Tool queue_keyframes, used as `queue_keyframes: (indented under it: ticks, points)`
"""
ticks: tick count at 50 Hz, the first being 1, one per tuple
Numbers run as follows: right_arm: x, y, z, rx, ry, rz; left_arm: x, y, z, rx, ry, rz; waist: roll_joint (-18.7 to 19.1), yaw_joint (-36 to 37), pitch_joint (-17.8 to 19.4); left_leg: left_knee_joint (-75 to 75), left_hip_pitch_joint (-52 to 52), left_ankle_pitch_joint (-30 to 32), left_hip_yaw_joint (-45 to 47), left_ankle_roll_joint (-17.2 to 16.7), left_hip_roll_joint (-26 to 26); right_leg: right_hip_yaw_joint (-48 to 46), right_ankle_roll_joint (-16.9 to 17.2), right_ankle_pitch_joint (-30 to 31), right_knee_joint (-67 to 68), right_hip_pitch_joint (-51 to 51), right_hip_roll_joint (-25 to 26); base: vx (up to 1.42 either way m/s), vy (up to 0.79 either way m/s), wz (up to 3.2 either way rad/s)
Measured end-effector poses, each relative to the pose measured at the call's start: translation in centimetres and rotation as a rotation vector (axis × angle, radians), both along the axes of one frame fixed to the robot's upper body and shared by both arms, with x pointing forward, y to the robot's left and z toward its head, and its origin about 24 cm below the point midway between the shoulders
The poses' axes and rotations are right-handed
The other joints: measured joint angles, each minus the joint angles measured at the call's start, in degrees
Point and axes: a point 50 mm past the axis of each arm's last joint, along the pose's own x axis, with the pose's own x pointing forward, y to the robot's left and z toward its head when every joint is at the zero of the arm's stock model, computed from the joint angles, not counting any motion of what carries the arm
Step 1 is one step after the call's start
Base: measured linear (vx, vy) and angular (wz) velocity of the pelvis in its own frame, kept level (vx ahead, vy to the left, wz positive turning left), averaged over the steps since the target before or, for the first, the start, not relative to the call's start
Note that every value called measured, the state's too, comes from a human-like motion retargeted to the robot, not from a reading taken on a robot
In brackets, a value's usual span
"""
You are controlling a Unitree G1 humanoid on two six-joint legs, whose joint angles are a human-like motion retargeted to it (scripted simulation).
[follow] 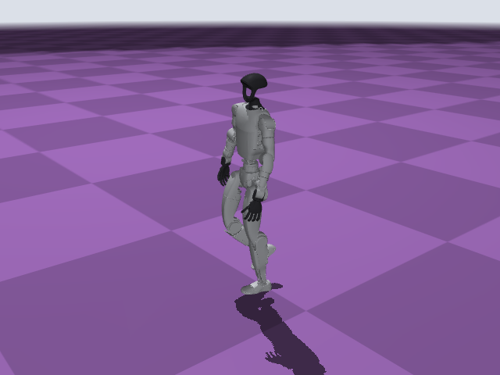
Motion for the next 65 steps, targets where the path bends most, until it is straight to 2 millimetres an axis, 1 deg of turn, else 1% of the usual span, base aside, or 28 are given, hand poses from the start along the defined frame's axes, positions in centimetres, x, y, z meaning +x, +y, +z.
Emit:
queue_keyframes:
  ticks: [3, 5, 8, 11, 14, 17, 20, 24, 25, 26, 27, 30, 32, 35, 37, 40, 43, 47, 50, 52, 55, 58, 62, 65]
  points:
    - [-3.1, -0.5, 0.2, -0.002, 0.071, -0.059, -0.2, 0.0, -0.2, 0.023, 0.056, -0.037, 0.81, -3.41, -1.13, 0.15, 4.09, -1.19, -2.82, -0.46, -1.09, 0.25, -0.66, -2.74, -1.8, -3.04, 1.64, 0.53, 0.14, 1.06]
    - [-5.1, -0.7, 0.4, -0.006, 0.112, -0.098, -0.2, 0.0, -0.2, 0.036, 0.069, -0.05, 1.14, -5.5, -1.92, 0.21, 7.04, -2.21, -4.7, -0.42, -1.95, 1.03, -0.18, -3.25, -3.67, -4.53, 2.65, 0.55, 0.11, 1.15]
    - [-7.3, -1.2, 0.8, -0.019, 0.154, -0.155, 0.4, 0.0, -0.1, 0.048, 0.047, -0.05, 1.43, -7.95, -3.1, 0.09, 11.71, -4.28, -7.04, 0.15, -3.09, 0.25, 0.59, -2.97, -7.03, -6.22, 2.28, 0.56, 0.09, 1.07]
    - [-8.4, -1.7, 1.1, -0.04, 0.166, -0.206, 1.2, -0.2, 0.2, 0.04, -0.001, -0.033, 1.66, -9.69, -4.4, -0.07, 16.04, -6.69, -9.02, 0.99, -3.84, -2.22, 1.44, -1.49, -11.71, -7.6, 1.0, 0.55, 0.05, 0.9]
    - [-8.4, -2.2, 1.3, -0.065, 0.149, -0.244, 1.8, -0.4, 0.4, 0.018, -0.045, -0.007, 1.82, -11.02, -5.67, 0.16, 19.54, -8.84, -11.18, 1.74, -4.31, -4.43, 2.61, 1.16, -18.48, -8.6, 0.17, 0.54, 0.0, 0.74]
    - [-7.2, -2.6, 1.3, -0.087, 0.104, -0.261, 2.0, -0.7, 0.3, -0.003, -0.063, 0.014, 1.79, -12.27, -6.43, 1.04, 22.24, -10.24, -13.82, 2.17, -4.72, -3.77, 4.25, 3.66, -27.2, -9.1, 0.65, 0.53, -0.04, 0.69]
    - [-5.0, -2.9, 1.1, -0.098, 0.045, -0.248, 2.1, -1.2, 0.2, -0.019, -0.061, 0.026, 1.41, -13.54, -6.23, 2.3, 24.51, -10.79, -16.79, 2.41, -5.34, -1.13, 5.94, 7.53, -36.61, -8.88, 1.02, 0.54, -0.06, 0.73]
    - [-1.5, -3.0, 1.0, -0.089, -0.035, -0.177, 2.7, -2.3, 0.1, -0.047, -0.055, 0.016, 1.03, -15.1, -4.96, 3.27, 27.07, -10.7, -20.73, 2.95, -5.58, 0.65, 6.7, 18.47, -44.81, -8.61, -0.09, 0.56, -0.08, 0.8]
    - [-0.7, -2.9, 1.0, -0.085, -0.054, -0.154, 2.8, -2.6, 0.1, -0.054, -0.055, 0.006, 1.12, -15.48, -4.76, 3.3, 27.56, -10.6, -21.67, 3.03, -5.3, 0.87, 6.77, 20.73, -45.69, -8.77, -0.22, 0.57, -0.1, 0.8]
    - [0.2, -2.9, 1.0, -0.081, -0.078, -0.13, 3.2, -2.9, 0.1, -0.062, -0.061, -0.008, 1.6, -15.67, -4.53, 3.21, 27.66, -10.42, -22.34, 2.96, -4.67, 0.62, 6.71, 21.38, -45.22, -9.33, 0.04, 0.57, -0.11, 0.74]
    - [1.1, -2.9, 1.1, -0.078, -0.104, -0.107, 3.5, -3.3, 0.2, -0.07, -0.067, -0.023, 2.18, -15.8, -4.29, 3.09, 27.68, -10.17, -22.97, 2.81, -3.94, 0.2, 6.54, 21.22, -44.37, -9.96, 0.37, 0.57, -0.12, 0.65]
    - [3.9, -3.0, 1.5, -0.075, -0.181, -0.048, 4.9, -4.3, 0.5, -0.089, -0.101, -0.066, 4.57, -15.81, -3.33, 2.8, 27.13, -8.5, -24.8, 1.61, -1.19, -3.15, 4.9, 14.64, -39.08, -12.19, 1.26, 0.58, -0.14, 0.56]
    - [5.3, -3.0, 1.8, -0.079, -0.229, -0.02, 5.6, -5.0, 0.8, -0.103, -0.133, -0.086, 5.92, -15.69, -2.57, 3.54, 26.25, -5.92, -26.64, 0.41, 0.16, -4.92, 3.4, 10.91, -36.27, -12.97, 1.42, 0.59, -0.16, 0.5]
    - [6.7, -2.9, 2.1, -0.087, -0.285, 0.005, 6.0, -5.7, 0.9, -0.125, -0.173, -0.1, 6.79, -15.16, -1.6, 6.96, 23.91, 0.01, -29.49, -1.61, 0.44, -6.18, 1.88, 7.25, -34.72, -12.35, 1.31, 0.58, -0.18, 0.35]
    - [7.3, -2.8, 2.2, -0.094, -0.31, 0.012, 5.8, -5.9, 0.8, -0.139, -0.186, -0.089, 6.1, -14.39, -1.12, 12.13, 20.88, 3.67, -30.02, -2.51, -1.26, -5.65, 1.46, 6.29, -35.85, -10.74, 0.72, 0.56, -0.19, 0.11]
    - [7.5, -2.6, 2.2, -0.102, -0.318, 0.023, 4.5, -5.5, 0.4, -0.153, -0.174, -0.048, 3.76, -12.89, -0.84, 22.96, 14.44, 5.78, -27.34, -2.16, -4.74, -3.68, 0.97, 5.84, -39.55, -7.01, -0.6, 0.52, -0.18, -0.08]
    - [7.5, -2.4, 2.1, -0.105, -0.296, 0.051, 2.5, -4.5, -0.2, -0.153, -0.126, 0.011, 0.66, -11.53, -1.05, 34.24, 6.18, 2.39, -20.86, 1.39, -6.86, -2.4, 0.71, 5.87, -43.67, -2.92, -2.26, 0.48, -0.17, -0.19]
    - [7.1, -2.3, 1.9, -0.101, -0.241, 0.116, -1.4, -2.8, -1.2, -0.132, -0.017, 0.097, -3.57, -9.78, -1.37, 43.56, -3.11, -4.54, -12.82, 7.24, -7.87, -1.62, 0.43, 5.0, -47.29, 3.14, -3.83, 0.46, -0.15, -0.3]
    - [6.8, -2.7, 2.0, -0.103, -0.203, 0.162, -4.8, -1.7, -1.8, -0.114, 0.074, 0.162, -5.76, -7.89, -1.99, 46.37, -9.28, -7.68, -9.81, 9.56, -8.62, -0.49, 0.06, 3.52, -48.05, 7.04, -3.69, 0.43, -0.12, -0.5]
    - [6.8, -3.3, 2.2, -0.116, -0.19, 0.177, -7.0, -1.2, -2.0, -0.102, 0.127, 0.206, -6.61, -6.01, -2.33, 46.0, -12.59, -8.27, -8.98, 9.84, -8.99, 0.61, 0.2, 1.95, -47.79, 9.58, -3.04, 0.42, -0.09, -0.67]
    - [7.0, -4.6, 2.7, -0.152, -0.191, 0.175, -10.1, -0.8, -2.3, -0.085, 0.194, 0.269, -7.13, -2.26, -2.5, 42.74, -15.95, -8.06, -8.1, 9.38, -8.72, 2.66, 1.1, -0.52, -46.83, 13.65, -1.67, 0.42, -0.05, -0.87]
    - [7.8, -6.2, 3.6, -0.211, -0.223, 0.149, -13.1, -0.9, -2.5, -0.068, 0.251, 0.335, -6.64, 2.09, -2.21, 36.56, -17.18, -6.91, -6.6, 8.7, -6.9, 5.17, 2.42, -2.89, -45.67, 18.2, -0.13, 0.41, -0.01, -1.02]
    - [10.3, -8.0, 5.3, -0.297, -0.307, 0.113, -16.9, -1.7, -2.7, -0.052, 0.338, 0.438, -4.75, 6.76, -1.81, 26.14, -16.57, -3.19, -2.56, 8.03, -2.45, 8.51, 3.65, -5.63, -45.06, 24.93, 1.79, 0.41, 0.04, -0.97]
    - [12.8, -8.6, 6.6, -0.334, -0.392, 0.098, -19.6, -2.8, -2.7, -0.051, 0.416, 0.516, -2.93, 8.73, -1.88, 18.38, -15.18, 1.58, 1.73, 7.57, 1.47, 10.39, 4.15, -6.7, -45.54, 29.99, 2.78, 0.4, 0.08, -0.78]
